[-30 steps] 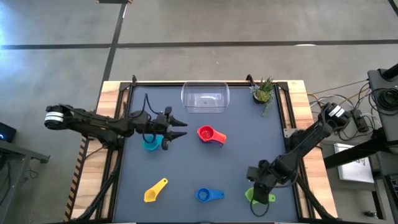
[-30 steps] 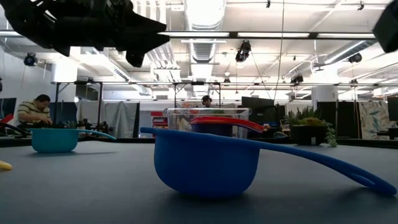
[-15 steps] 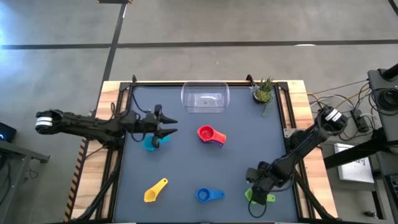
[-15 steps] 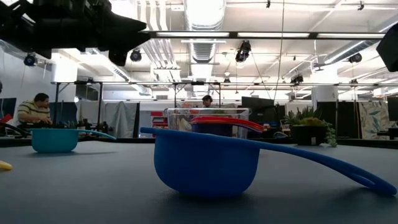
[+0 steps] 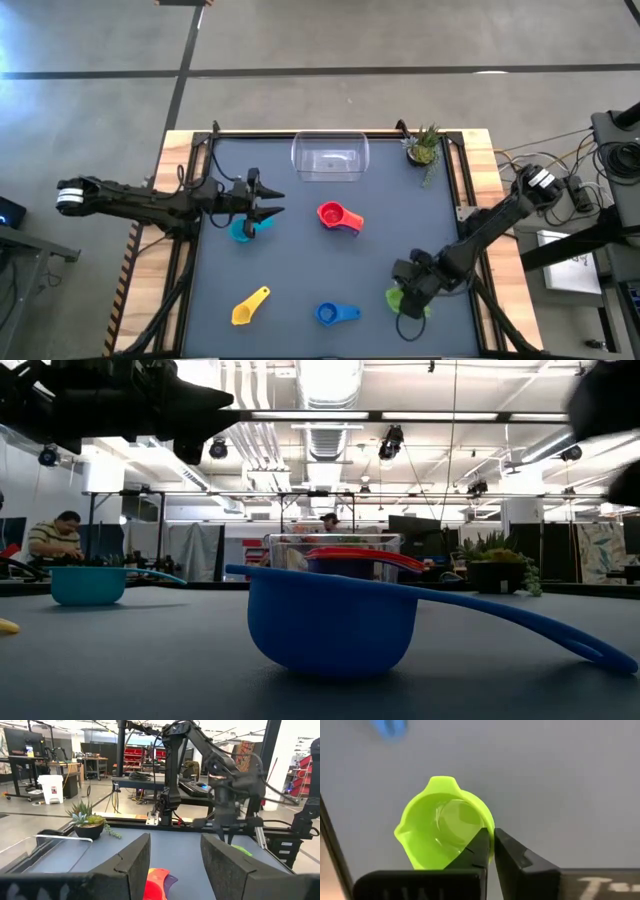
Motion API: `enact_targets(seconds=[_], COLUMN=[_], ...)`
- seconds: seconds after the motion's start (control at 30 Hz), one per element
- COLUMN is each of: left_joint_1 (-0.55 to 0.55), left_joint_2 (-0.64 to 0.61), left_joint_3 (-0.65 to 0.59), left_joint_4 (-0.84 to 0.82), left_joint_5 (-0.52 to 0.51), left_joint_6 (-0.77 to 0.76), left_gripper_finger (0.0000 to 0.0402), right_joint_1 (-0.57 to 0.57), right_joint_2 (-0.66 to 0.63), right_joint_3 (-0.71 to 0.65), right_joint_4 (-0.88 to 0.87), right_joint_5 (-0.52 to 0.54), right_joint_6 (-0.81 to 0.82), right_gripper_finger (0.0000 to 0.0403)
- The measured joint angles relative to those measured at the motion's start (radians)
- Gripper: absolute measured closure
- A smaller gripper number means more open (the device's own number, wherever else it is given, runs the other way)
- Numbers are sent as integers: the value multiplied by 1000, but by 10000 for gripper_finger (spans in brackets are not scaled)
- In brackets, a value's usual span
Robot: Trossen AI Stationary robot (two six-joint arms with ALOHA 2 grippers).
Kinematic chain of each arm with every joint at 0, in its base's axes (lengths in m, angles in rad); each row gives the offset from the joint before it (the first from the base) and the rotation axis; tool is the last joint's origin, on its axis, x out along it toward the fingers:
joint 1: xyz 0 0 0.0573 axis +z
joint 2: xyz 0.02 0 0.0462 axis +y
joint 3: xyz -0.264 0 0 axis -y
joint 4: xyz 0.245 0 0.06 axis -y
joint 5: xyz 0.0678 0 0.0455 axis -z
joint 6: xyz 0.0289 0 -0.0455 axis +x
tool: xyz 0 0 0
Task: Nest measuring cups in basket
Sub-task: Stack the green measuring cup on top of the red measuring cup
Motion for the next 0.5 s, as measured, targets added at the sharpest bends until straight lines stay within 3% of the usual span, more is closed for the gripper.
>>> enact_targets(seconds=[0.17, 0.3, 0.5], left_joint_1=[0, 0, 0], left_joint_2=[1, 2, 1], left_joint_3=[0, 0, 0], left_joint_4=[1, 1, -6], left_joint_5=[-22, -24, -24], left_joint_6=[1, 1, 3], left_gripper_finger=[245, 245, 245], right_joint_1=[-168, -374, -704], right_joint_2=[-90, -140, -147], right_joint_3=[0, 2, 55], right_joint_4=[12, 72, 187], right_joint_5=[80, 88, -104], right_joint_6=[-197, -370, -601], right_gripper_finger=[393, 394, 394])
